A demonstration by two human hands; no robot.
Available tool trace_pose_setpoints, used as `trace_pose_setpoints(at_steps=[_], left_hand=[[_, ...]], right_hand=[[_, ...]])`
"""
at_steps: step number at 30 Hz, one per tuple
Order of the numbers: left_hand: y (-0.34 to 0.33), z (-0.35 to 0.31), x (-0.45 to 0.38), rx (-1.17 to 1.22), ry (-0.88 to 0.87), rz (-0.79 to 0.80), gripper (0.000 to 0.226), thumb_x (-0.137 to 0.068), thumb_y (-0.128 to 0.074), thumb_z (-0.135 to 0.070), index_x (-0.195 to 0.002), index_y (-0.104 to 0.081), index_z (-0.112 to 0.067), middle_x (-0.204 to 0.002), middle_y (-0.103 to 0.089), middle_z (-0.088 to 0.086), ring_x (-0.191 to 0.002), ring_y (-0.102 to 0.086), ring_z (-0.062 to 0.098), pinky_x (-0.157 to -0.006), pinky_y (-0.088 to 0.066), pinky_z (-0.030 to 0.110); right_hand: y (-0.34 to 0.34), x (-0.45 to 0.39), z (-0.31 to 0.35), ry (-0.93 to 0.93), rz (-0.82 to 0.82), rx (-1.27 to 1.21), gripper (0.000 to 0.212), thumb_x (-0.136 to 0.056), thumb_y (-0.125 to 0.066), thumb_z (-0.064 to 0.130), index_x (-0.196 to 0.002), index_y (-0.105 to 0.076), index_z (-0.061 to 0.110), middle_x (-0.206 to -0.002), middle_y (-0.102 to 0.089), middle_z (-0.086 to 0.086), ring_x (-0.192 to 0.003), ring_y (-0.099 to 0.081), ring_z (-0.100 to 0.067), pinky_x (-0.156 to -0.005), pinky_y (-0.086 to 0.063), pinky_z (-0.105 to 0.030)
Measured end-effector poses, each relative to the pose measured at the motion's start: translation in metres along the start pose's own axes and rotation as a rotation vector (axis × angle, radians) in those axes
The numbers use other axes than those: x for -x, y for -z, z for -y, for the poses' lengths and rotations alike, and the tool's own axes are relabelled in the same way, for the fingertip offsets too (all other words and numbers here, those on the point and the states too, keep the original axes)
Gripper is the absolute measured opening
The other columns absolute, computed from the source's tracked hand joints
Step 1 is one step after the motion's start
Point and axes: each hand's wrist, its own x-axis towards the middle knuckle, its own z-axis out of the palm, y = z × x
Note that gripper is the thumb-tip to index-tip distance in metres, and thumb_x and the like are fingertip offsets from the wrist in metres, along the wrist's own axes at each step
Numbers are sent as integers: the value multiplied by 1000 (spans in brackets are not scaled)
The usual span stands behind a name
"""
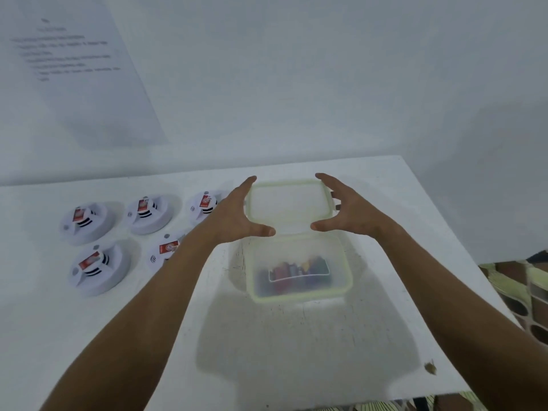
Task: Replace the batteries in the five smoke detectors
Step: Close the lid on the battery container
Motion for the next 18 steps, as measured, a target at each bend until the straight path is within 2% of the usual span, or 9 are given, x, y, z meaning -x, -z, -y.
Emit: trace_pose_setpoints(at_steps=[4,10,14,18], left_hand=[[-1,4,-4,-35,5,25,118,-63,-86,-45,-152,-10,-34,-159,-13,-13,-144,-18,9,-111,-23,28],[9,3,-15,-183,20,91,125,-59,-85,-54,-152,-4,-33,-160,-9,-10,-146,-13,11,-116,-21,37],[8,3,-18,-339,14,123,127,-60,-82,-57,-152,1,-32,-161,-8,-4,-147,-11,18,-117,-21,43],[12,-1,-21,-389,-2,134,131,-57,-84,-59,-152,3,-32,-161,-4,-3,-148,-6,19,-117,-20,47]], right_hand=[[1,-4,-8,1,4,-11,106,-66,-91,27,-150,-29,42,-151,-33,21,-137,-39,-16,-113,-40,-45],[5,-12,-4,-3,54,23,111,-63,-93,31,-150,-25,45,-156,-29,13,-141,-33,-16,-115,-38,-47],[6,-10,2,22,89,116,113,-66,-92,30,-153,-19,40,-156,-25,8,-142,-29,-14,-118,-33,-45],[12,-14,11,33,121,218,119,-66,-91,36,-155,-11,39,-164,-11,9,-151,-10,-12,-122,-21,-42]])
